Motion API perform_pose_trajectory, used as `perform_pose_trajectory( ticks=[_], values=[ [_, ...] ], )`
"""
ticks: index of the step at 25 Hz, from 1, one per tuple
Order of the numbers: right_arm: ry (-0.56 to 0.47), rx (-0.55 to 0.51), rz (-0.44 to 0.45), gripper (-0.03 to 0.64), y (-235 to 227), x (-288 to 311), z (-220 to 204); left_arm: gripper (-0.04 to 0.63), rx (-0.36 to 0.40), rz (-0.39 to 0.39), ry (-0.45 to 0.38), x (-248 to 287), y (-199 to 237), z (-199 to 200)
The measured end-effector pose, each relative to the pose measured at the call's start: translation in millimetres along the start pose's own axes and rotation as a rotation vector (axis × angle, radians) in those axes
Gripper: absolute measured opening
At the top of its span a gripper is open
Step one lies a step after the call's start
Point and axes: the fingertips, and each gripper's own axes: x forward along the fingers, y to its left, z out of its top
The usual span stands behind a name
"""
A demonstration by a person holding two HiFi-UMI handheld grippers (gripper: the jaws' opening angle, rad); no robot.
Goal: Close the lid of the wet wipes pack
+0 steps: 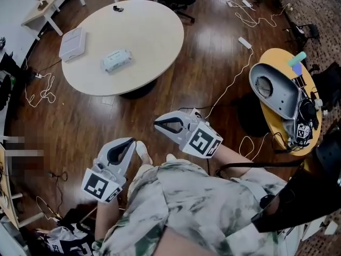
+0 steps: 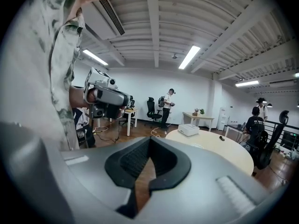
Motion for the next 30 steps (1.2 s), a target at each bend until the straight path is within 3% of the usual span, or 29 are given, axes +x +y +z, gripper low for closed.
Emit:
perform_pose_trajectory(
  ticks=[10,30],
  values=[
    [-0.023,-0.012,0.034,0.006,45.5,-26.6,8.6,0.002,-0.003,0.044,0.010,-28.1,-51.3,-1.3],
    [-0.017,-0.063,-0.034,0.006,191.5,9.2,67.8,0.002,0.013,-0.032,-0.035,-182.1,-102.7,-26.9]
  ],
)
